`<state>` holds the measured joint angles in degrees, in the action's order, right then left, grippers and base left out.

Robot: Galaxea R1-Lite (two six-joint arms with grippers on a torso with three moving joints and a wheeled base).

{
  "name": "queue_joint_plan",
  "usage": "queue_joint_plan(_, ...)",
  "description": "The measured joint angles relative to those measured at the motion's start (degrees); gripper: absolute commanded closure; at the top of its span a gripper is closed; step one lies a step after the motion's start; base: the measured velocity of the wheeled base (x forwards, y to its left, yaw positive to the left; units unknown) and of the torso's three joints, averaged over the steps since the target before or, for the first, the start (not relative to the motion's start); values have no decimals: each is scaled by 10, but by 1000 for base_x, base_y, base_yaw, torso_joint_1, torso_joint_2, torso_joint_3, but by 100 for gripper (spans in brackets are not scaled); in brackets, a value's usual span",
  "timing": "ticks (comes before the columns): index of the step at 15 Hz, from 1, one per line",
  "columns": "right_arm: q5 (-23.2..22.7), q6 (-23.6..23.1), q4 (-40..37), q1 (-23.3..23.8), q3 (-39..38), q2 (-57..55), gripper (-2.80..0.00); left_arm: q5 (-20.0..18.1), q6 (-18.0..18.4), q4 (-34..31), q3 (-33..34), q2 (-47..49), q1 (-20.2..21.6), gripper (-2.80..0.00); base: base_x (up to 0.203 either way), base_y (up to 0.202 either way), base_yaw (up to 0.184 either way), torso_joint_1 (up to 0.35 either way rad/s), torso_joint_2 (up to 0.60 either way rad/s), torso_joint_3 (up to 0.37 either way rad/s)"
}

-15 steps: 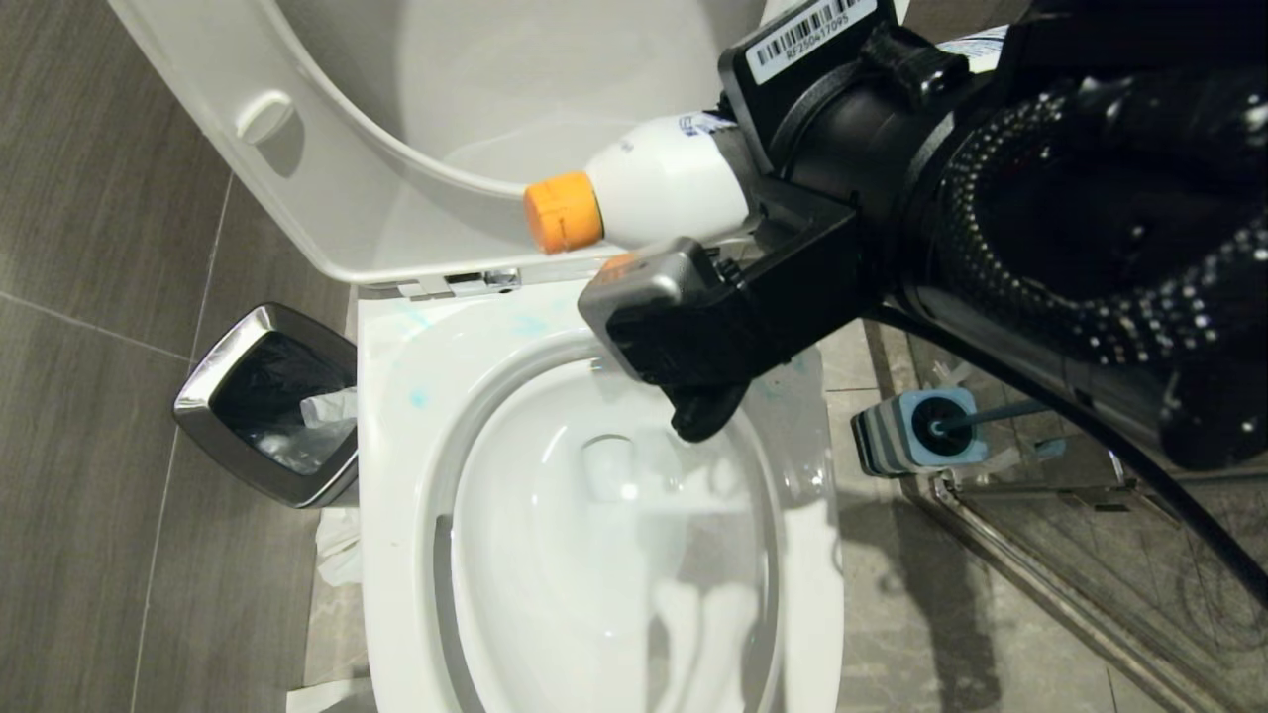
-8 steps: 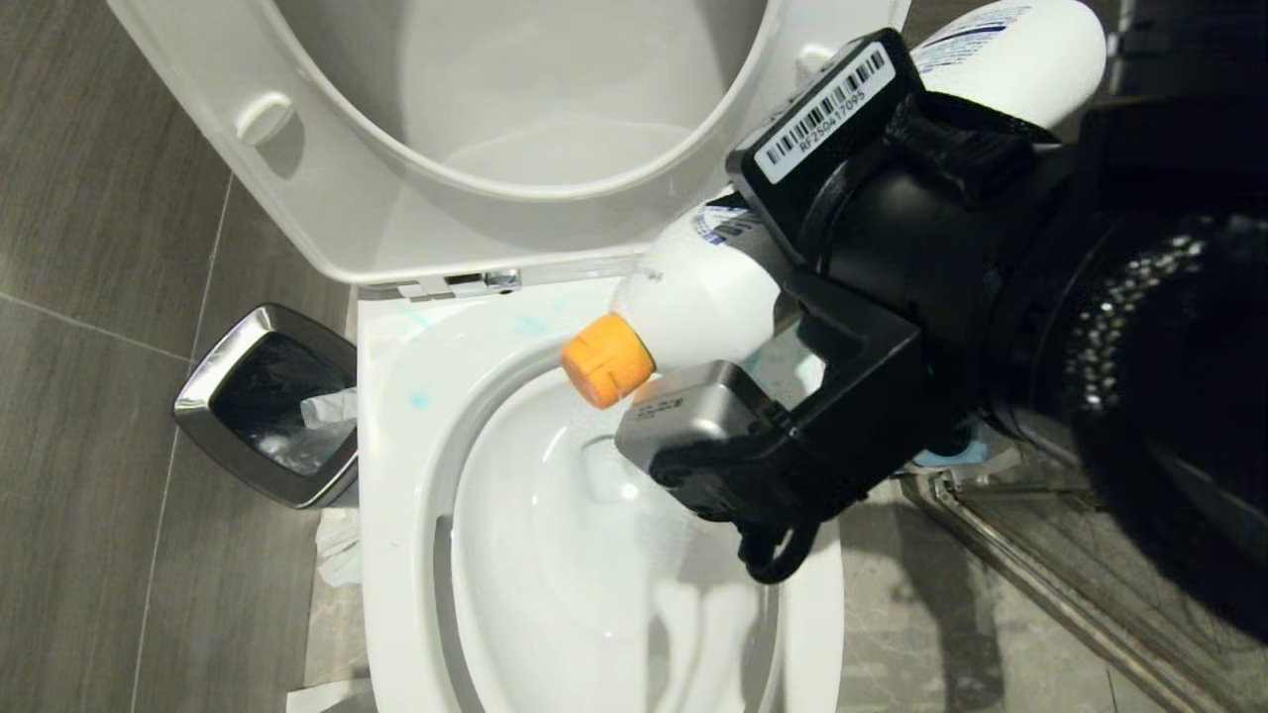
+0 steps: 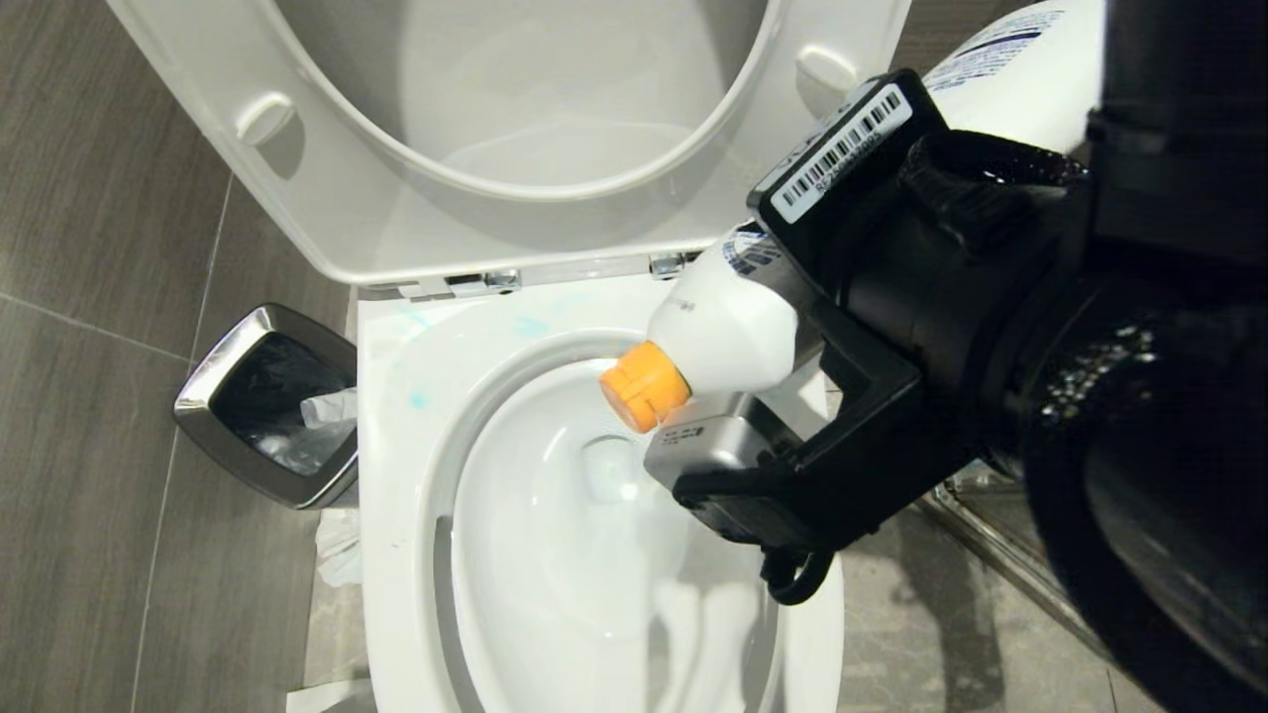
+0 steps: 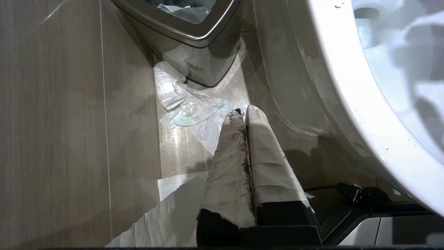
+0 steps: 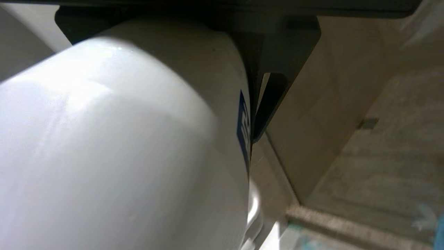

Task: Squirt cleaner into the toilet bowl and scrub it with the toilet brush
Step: Pour in the cleaning agent

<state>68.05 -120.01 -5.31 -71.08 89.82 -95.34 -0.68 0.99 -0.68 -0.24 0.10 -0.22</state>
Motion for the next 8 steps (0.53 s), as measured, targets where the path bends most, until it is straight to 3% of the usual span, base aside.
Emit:
queue_joint_plan(2, 52, -36, 1, -9, 2, -5, 0, 0, 0, 0, 0, 0, 0, 0, 0, 0, 0, 0, 0, 0)
queue_joint_plan(5, 124, -140, 5, -22, 34, -20, 0, 0, 1, 0, 0, 0, 0, 0, 0, 0, 0, 0, 0, 0)
queue_joint_plan(8, 144, -204, 4, -27, 76, -44, 0, 0, 1, 0, 0, 0, 0, 0, 0, 0, 0, 0, 0, 0)
